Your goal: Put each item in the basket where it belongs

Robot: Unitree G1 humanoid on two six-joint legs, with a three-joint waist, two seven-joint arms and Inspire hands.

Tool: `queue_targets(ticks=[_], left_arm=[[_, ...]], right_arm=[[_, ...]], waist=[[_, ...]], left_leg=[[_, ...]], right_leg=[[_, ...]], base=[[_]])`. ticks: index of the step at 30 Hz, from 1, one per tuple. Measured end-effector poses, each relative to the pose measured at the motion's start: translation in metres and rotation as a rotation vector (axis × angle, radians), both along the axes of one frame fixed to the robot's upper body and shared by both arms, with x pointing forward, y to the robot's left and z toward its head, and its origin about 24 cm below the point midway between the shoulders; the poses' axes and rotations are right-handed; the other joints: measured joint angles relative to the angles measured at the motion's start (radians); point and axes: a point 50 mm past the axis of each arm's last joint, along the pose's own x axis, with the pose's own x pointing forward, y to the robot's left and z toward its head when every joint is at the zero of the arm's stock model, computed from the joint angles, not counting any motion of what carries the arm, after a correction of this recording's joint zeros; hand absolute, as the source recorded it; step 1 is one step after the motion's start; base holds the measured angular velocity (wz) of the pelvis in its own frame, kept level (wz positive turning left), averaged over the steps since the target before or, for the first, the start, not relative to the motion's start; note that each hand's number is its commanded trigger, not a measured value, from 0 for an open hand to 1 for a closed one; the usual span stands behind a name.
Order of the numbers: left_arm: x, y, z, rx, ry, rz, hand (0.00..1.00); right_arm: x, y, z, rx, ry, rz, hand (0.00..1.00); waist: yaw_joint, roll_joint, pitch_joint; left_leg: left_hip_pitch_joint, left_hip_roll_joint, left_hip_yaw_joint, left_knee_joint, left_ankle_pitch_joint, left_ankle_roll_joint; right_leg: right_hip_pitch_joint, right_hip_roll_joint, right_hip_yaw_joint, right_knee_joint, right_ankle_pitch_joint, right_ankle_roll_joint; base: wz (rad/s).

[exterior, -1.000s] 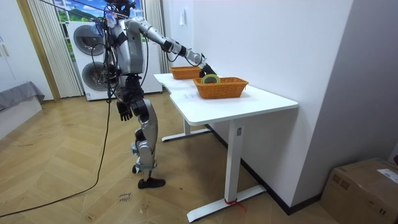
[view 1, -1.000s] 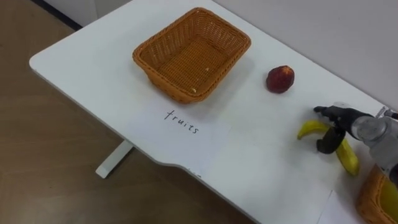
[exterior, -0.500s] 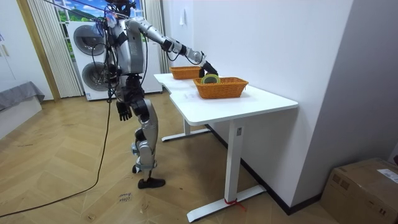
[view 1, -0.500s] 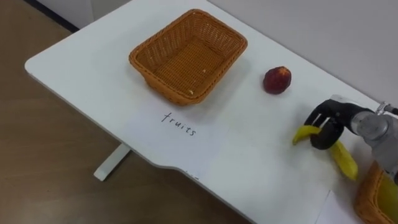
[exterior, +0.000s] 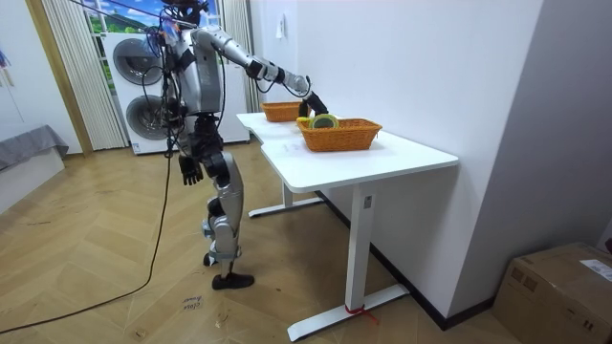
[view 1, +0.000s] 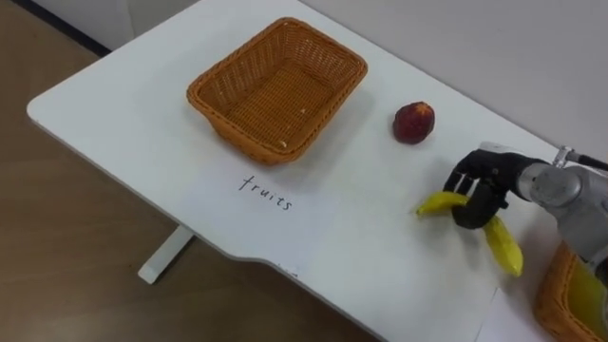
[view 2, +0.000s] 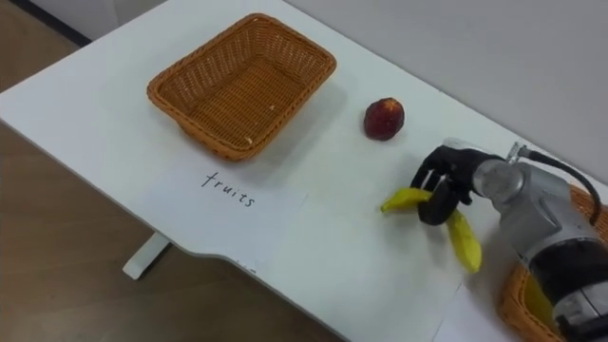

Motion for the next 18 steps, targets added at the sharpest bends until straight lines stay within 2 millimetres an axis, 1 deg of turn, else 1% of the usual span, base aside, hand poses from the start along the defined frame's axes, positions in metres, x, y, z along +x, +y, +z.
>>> queue_targets(ticks=[4,7,10,11,16,18], left_arm=[[-0.003,0.001,0.0,0.014,0.006,0.006,0.0],[-0.009,0.002,0.0,0.014,0.018,0.01,0.0],[-0.014,0.003,0.0,0.015,0.023,0.027,0.0],[-0.015,0.003,0.0,0.015,0.025,0.035,0.0],[-0.016,0.003,0.001,0.032,0.022,0.048,0.0],[-0.017,0.003,0.0,0.039,0.025,0.053,0.0]], right_arm=[[0.0,0.005,0.003,0.005,-0.018,0.023,1.0],[-0.002,0.01,0.004,0.002,-0.03,0.047,1.0],[-0.002,0.016,0.008,-0.021,-0.052,0.081,1.0],[-0.002,0.018,0.009,-0.019,-0.061,0.086,1.0],[-0.001,0.021,0.013,-0.016,-0.081,0.099,1.0],[-0.001,0.024,0.016,-0.012,-0.094,0.108,1.0]], waist=[[-0.008,-0.006,-0.0047],[-0.018,-0.007,-0.0056],[-0.024,-0.014,-0.0113],[-0.026,-0.014,-0.012],[-0.03,-0.013,-0.0109],[-0.029,-0.009,-0.0089]], left_leg=[[0.006,-0.001,-0.001,-0.002,0.001,0.002],[0.018,-0.001,0.001,-0.007,0.001,0.002],[0.024,-0.001,0.007,-0.013,0.002,0.002],[0.026,-0.001,0.009,-0.013,0.002,0.002],[0.043,-0.002,0.014,-0.014,0.002,0.003],[0.051,-0.001,0.014,-0.015,0.002,0.003]], right_leg=[[0.005,-0.001,0.001,0.001,0.0,0.0],[0.016,-0.001,0.007,0.0,0.0,0.001],[0.019,0.0,0.018,-0.001,-0.001,0.002],[0.02,0.0,0.021,-0.001,-0.001,0.002],[0.034,0.0,0.029,-0.003,-0.001,0.002],[0.043,0.0,0.03,-0.003,-0.001,0.002]], base=[[0.0],[-0.01],[-0.06],[-0.07],[-0.03],[0.0]])
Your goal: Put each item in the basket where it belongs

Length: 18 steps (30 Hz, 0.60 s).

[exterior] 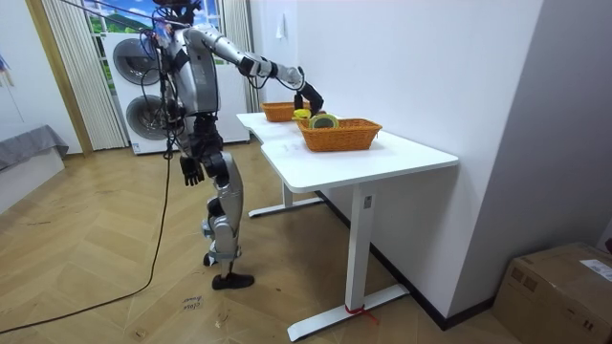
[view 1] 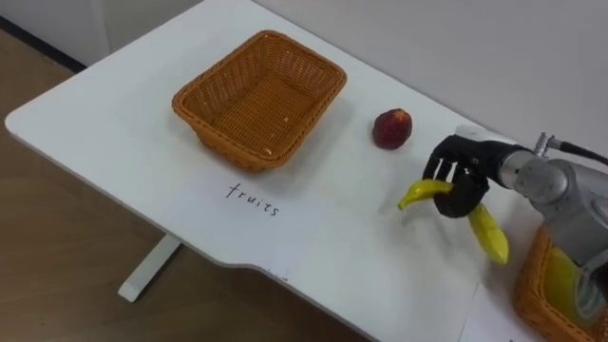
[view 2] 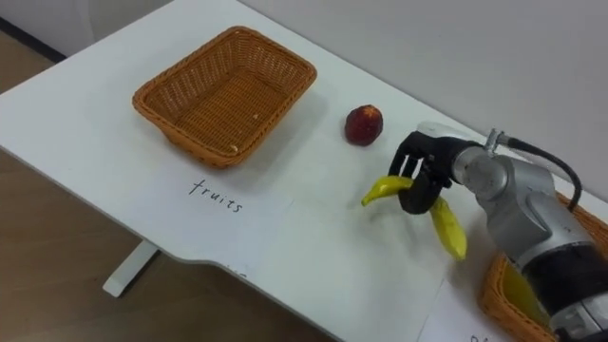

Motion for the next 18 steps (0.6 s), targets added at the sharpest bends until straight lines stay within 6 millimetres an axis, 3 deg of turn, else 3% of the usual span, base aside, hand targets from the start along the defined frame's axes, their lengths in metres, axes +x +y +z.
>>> queue_targets(ticks=[7,18], left_arm=[[-0.004,-0.002,-0.001,0.012,-0.001,0.027,0.0],[-0.013,-0.007,-0.004,-0.008,0.013,0.042,0.0]], right_arm=[[0.005,0.014,0.031,0.047,-0.143,0.056,1.0],[0.005,0.025,0.052,0.069,-0.243,0.107,1.0]], waist=[[-0.005,0.008,-0.0002],[-0.009,0.008,-0.0008]], left_leg=[[0.008,0.0,-0.001,0.0,0.0,-0.001],[0.021,-0.004,-0.006,-0.002,-0.001,0.002]], right_leg=[[0.014,-0.003,0.002,-0.015,-0.001,0.001],[0.029,-0.001,0.0,-0.015,-0.005,0.007]], base=[[0.0],[0.01]])
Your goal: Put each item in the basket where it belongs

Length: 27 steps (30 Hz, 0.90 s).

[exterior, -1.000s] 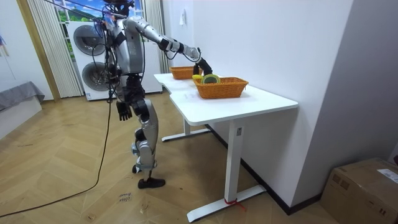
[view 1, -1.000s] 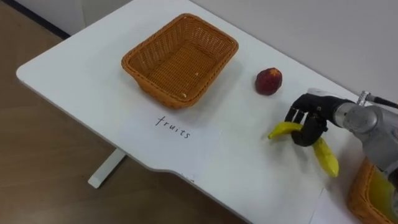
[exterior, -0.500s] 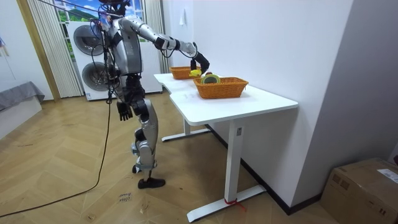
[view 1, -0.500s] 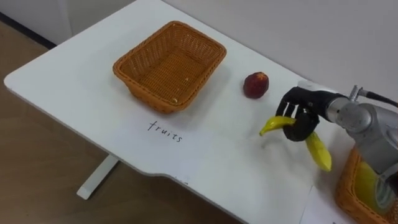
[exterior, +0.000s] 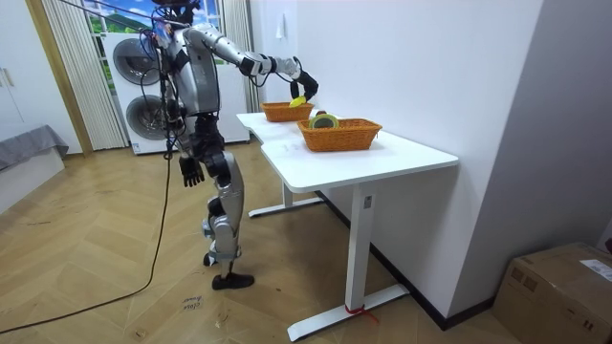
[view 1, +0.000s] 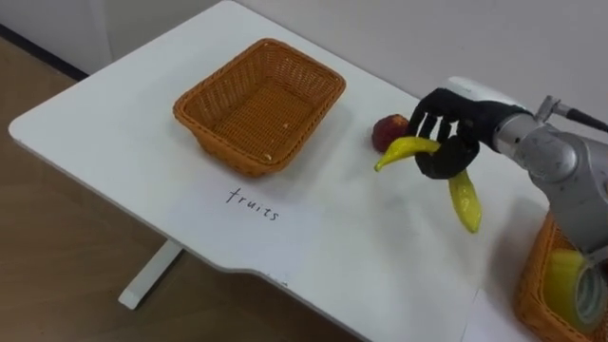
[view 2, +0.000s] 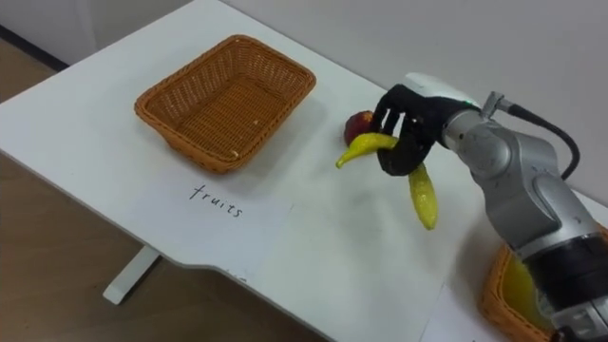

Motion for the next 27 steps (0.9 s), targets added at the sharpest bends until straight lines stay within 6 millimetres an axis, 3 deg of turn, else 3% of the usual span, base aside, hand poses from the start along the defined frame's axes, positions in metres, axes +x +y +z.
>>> queue_targets(ticks=[6,12,19,22,27], left_arm=[[-0.006,0.0,0.0,-0.002,0.013,0.009,0.0],[-0.013,-0.006,-0.003,-0.01,0.034,0.005,0.0],[-0.015,-0.009,-0.004,-0.017,0.037,0.01,0.0],[-0.013,-0.01,-0.004,-0.017,0.031,0.009,0.0],[-0.015,-0.007,-0.003,-0.011,0.023,0.041,0.0]], right_arm=[[0.0,-0.002,0.011,0.019,-0.044,-0.01,1.0],[-0.002,0.007,0.021,0.02,-0.086,0.028,1.0],[-0.001,0.015,0.034,0.025,-0.139,0.06,1.0],[-0.001,0.018,0.033,0.022,-0.141,0.068,1.0],[-0.001,0.017,0.033,0.021,-0.145,0.063,1.0]], waist=[[-0.004,0.001,0.0008],[-0.013,0.015,0.0012],[0.007,0.022,-0.0021],[0.033,0.013,-0.0045],[0.059,-0.009,0.0049]], left_leg=[[0.003,-0.004,-0.008,0.001,0.0,0.002],[0.013,-0.007,-0.012,0.001,-0.002,0.004],[0.034,-0.015,-0.015,-0.014,0.001,0.01],[0.041,-0.015,-0.015,-0.025,0.002,0.011],[0.045,-0.015,-0.024,-0.035,0.002,0.011]], right_leg=[[0.005,-0.002,-0.003,0.002,-0.001,0.001],[0.016,-0.009,-0.005,0.003,-0.004,0.006],[0.033,-0.012,-0.005,0.003,-0.013,0.015],[0.035,-0.013,-0.01,0.003,-0.016,0.017],[0.039,-0.013,-0.022,0.002,-0.021,0.019]], base=[[0.03],[0.0],[0.02],[0.0],[0.06]])
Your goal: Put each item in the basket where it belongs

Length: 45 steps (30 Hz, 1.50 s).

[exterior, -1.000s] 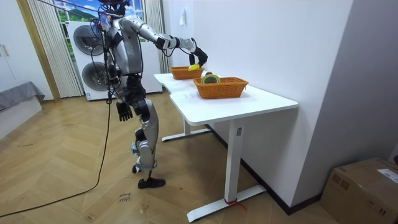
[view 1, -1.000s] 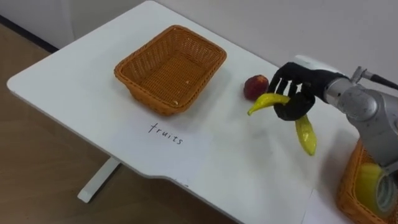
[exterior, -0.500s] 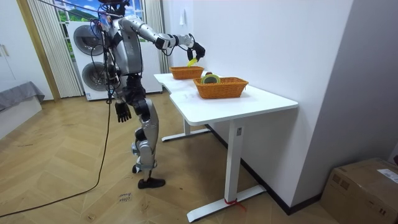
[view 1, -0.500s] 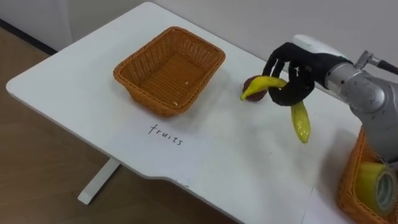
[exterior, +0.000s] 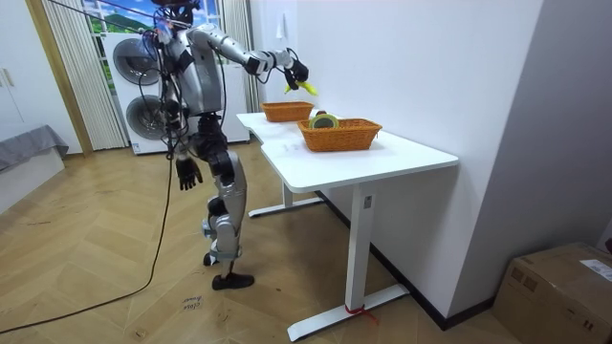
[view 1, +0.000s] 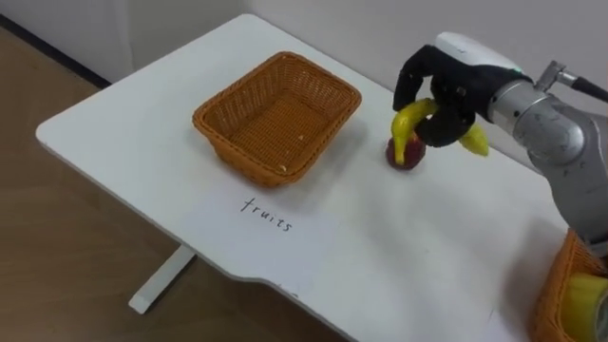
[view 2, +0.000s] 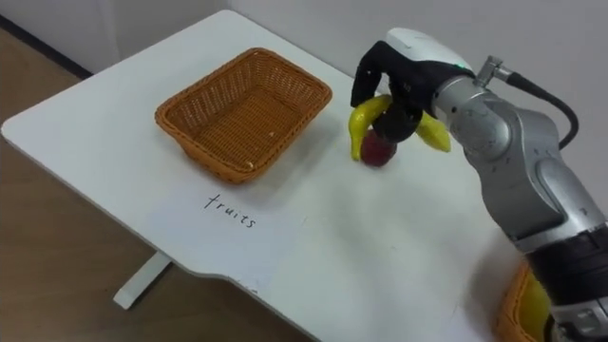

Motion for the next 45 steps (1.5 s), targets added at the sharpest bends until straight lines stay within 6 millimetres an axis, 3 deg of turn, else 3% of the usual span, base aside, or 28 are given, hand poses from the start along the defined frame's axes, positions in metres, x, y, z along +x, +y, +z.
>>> queue_targets(ticks=[2,15,26,37,45], left_arm=[[-0.002,-0.001,-0.001,-0.003,0.005,0.009,0.0],[-0.006,-0.003,-0.002,-0.009,0.017,0.012,0.0],[-0.006,-0.003,-0.001,-0.008,0.018,0.011,0.0],[-0.008,-0.005,0.002,-0.004,0.001,0.006,0.0],[-0.009,-0.004,0.003,-0.002,-0.005,0.002,0.0]], right_arm=[[0.0,0.0,-0.001,-0.006,0.003,-0.005,1.0],[0.0,0.006,-0.006,-0.061,-0.013,-0.014,1.0],[0.0,0.039,-0.019,-0.017,-0.043,0.042,1.0],[0.0,0.039,-0.019,-0.042,-0.131,0.014,1.0],[0.001,0.041,-0.02,-0.054,-0.166,-0.013,1.0]], waist=[[0.012,-0.005,0.0029],[0.042,-0.005,0.0031],[0.074,-0.003,0.0046],[0.121,-0.002,0.0054],[0.127,-0.005,0.0043]], left_leg=[[-0.001,0.0,-0.004,-0.002,-0.001,0.0],[-0.011,-0.013,-0.05,0.005,-0.001,0.002],[-0.021,-0.018,-0.07,0.019,-0.002,0.002],[-0.052,-0.031,-0.103,0.038,-0.003,0.005],[-0.054,-0.032,-0.109,0.036,-0.003,0.005]], right_leg=[[0.0,0.0,-0.004,0.0,0.0,0.0],[0.011,-0.009,-0.036,0.001,-0.005,0.009],[0.015,-0.01,-0.035,0.002,-0.005,0.009],[0.007,-0.018,-0.066,0.002,-0.009,0.014],[0.007,-0.019,-0.075,0.001,-0.01,0.017]], base=[[0.05],[0.1],[0.05],[0.1],[0.03]])
